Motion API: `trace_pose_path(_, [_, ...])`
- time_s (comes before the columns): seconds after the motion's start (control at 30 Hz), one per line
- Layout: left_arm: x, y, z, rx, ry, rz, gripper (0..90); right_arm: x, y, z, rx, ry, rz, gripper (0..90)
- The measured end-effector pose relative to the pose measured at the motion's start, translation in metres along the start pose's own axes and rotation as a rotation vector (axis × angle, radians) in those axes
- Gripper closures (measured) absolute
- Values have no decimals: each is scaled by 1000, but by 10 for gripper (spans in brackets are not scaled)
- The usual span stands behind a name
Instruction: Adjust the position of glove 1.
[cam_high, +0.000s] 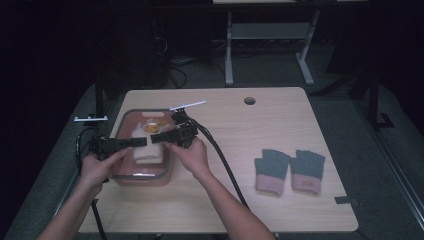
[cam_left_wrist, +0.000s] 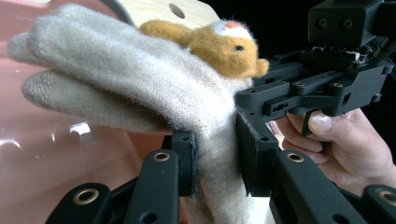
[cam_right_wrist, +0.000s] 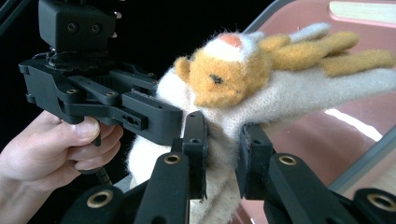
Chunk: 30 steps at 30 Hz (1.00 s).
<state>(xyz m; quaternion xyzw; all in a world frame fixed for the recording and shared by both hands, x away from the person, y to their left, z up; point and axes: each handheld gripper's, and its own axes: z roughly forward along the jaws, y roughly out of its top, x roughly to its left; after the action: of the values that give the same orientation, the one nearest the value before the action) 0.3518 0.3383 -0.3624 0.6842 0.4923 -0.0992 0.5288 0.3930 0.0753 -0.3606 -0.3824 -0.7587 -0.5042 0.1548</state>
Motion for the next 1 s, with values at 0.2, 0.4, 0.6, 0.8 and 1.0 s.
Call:
trace_pose_path(0.2, [13, -3, -1, 14, 22, -33, 701, -7, -2, 16, 18, 3, 26, 758])
trace_pose_path(0.4, [25, -3, 1, 41, 43, -52, 701, -14, -3, 29, 35, 0, 48, 758])
trace_pose_path(0.6, [32, -2, 6, 73, 65, -67, 701, -21, -5, 36, 53, -16, 64, 758])
trace_pose_path(0.8, [37, -2, 9, 112, 102, -74, 702, -26, -7, 43, 74, -32, 68, 753])
trace_pose_path(1.0, [38, -3, 12, 123, 133, -63, 703, -26, -8, 46, 84, -57, 66, 746])
